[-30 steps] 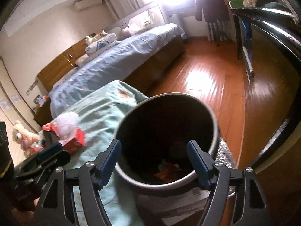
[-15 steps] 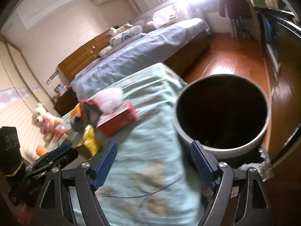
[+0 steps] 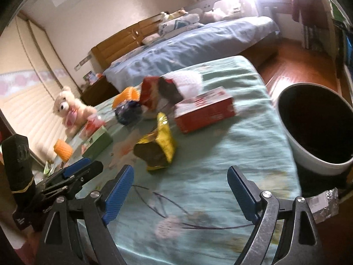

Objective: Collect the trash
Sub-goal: 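Move both open tools back over the table, then grasp the yellow chip bag with the right tool while the left grasps the green milk carton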

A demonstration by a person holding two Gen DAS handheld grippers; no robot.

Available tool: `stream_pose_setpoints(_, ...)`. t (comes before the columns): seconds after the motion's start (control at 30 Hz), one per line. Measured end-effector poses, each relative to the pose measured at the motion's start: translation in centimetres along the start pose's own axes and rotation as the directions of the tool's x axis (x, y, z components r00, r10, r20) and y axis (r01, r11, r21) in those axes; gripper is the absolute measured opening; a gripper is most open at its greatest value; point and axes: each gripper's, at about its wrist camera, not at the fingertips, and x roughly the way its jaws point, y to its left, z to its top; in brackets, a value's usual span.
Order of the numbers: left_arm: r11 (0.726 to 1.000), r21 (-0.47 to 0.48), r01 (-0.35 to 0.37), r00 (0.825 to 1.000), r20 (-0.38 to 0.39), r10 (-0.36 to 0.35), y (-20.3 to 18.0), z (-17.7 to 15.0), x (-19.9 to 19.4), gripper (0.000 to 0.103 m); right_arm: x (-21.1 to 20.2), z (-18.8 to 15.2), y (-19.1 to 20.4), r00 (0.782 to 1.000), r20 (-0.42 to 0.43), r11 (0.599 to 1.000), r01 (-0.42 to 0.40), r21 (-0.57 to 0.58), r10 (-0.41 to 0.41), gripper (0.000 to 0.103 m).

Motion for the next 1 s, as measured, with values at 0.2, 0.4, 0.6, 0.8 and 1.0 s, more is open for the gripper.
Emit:
stream_pose_setpoints(0.2,0.998,-0.039,-0.047,0.999,-0.012,0.047,2.6,-0.4,-1.3,0.066,1.7,0.0,1.9,1.000,-0.026,1.000,-0.012,-0.028,0.011,0.088)
stream_pose_setpoints(0.4,0.995,-0.062,-0.074,0.997,-0.030,0.072,5.1,0.9,-1.0,0.074,3.1,0.2,2.8,0.999,-0.035,0.999,0.003,-0.049,-0.005,0.088)
stream_pose_setpoints(0.6,0.995,-0.012,-0.096,0.994,-0.062,0.095,6.8,2.7,0.0,0.080,4.6,0.3,3.2,0.998,-0.055,0.999,0.013,-0.050,-0.016,0.088)
stream_pose_setpoints(0.8,0.992,0.018,-0.129,0.988,-0.085,0.130,8.6,4.5,2.4,0.080,5.4,1.0,3.6,0.997,-0.058,0.996,0.045,-0.071,-0.050,0.088)
stream_pose_setpoints(1.0,0.990,0.065,-0.123,0.987,-0.098,0.129,8.5,5.0,4.7,0.077,6.3,1.4,3.4,0.995,-0.077,0.996,0.061,-0.061,-0.066,0.079)
